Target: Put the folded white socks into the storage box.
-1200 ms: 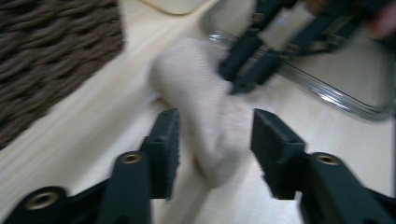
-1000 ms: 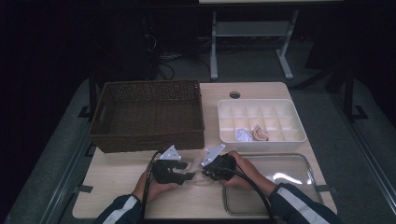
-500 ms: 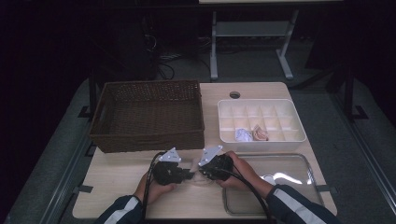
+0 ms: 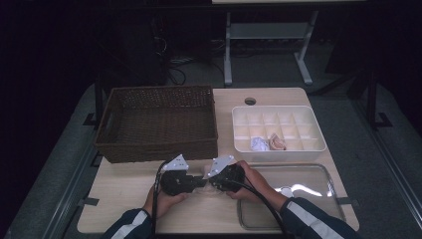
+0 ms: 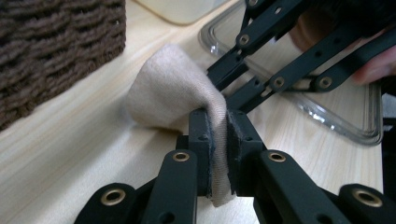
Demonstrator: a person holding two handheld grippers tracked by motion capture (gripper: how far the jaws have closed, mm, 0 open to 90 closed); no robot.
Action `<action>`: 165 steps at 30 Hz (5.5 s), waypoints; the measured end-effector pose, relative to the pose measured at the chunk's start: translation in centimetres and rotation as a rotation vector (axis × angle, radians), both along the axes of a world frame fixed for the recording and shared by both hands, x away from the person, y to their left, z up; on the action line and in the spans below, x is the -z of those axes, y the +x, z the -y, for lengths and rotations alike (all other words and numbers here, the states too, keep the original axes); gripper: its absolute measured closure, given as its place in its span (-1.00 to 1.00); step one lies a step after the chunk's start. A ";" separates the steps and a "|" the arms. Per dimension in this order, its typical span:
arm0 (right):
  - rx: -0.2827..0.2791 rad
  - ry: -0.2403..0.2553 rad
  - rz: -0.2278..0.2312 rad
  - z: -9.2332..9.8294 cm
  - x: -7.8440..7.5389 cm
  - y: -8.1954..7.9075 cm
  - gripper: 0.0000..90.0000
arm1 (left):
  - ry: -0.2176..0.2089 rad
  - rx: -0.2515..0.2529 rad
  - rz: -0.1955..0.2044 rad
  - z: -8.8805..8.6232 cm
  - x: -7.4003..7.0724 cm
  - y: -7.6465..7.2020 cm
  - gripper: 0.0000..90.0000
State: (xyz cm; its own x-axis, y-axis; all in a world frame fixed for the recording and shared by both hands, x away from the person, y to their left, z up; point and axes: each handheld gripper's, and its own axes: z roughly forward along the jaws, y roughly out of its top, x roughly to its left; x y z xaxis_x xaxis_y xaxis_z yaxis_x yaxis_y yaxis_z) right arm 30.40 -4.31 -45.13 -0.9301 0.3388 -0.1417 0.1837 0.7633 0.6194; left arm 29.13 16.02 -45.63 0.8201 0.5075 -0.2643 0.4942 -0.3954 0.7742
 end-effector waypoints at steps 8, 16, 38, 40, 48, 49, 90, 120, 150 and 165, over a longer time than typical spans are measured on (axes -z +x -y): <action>0.013 0.023 0.001 0.1 0.0 0.3 0.45 | 0.025 0.001 0.011 0.1 -0.1 -0.1 0.81; -0.024 0.099 -0.046 2.3 -2.0 0.1 0.37 | 0.056 -0.019 0.024 -0.1 -0.1 -0.2 0.83; 0.011 0.035 -0.028 1.2 0.4 0.3 0.77 | 0.086 0.015 0.086 1.9 -0.1 -0.6 0.78; 0.002 0.040 -0.042 1.5 0.3 0.6 0.70 | 0.099 0.013 0.094 1.9 -0.2 -0.6 0.80; -0.006 0.015 -0.028 2.8 -0.8 0.5 0.68 | 0.105 -0.002 0.095 1.6 -0.2 -0.4 0.82; -0.006 0.010 -0.034 2.8 -0.6 0.5 0.70 | 0.104 -0.003 0.095 1.6 -0.2 -0.4 0.82; 0.149 0.136 -0.123 3.9 -0.2 2.5 0.63 | 0.201 0.025 0.143 3.0 -0.1 -1.5 0.19; 0.161 0.117 -0.103 4.2 0.2 2.0 0.61 | 0.147 -0.137 0.202 -0.4 -1.3 -0.3 0.42; 0.143 0.038 -0.043 3.7 0.8 1.0 0.70 | 0.202 -0.009 0.113 4.0 0.6 -0.9 -0.13; 0.098 0.124 -0.043 4.2 -1.1 1.1 0.28 | 0.185 0.027 0.102 3.8 0.9 -0.4 -0.17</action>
State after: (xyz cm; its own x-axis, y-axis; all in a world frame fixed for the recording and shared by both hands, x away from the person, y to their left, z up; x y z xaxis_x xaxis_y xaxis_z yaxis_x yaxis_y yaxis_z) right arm 31.45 -8.54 -44.07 -0.8959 0.4410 -0.0538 0.2822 0.6584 0.6978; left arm 28.69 12.26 -46.53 0.8518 0.5172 -0.0831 0.4040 -0.5477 0.7327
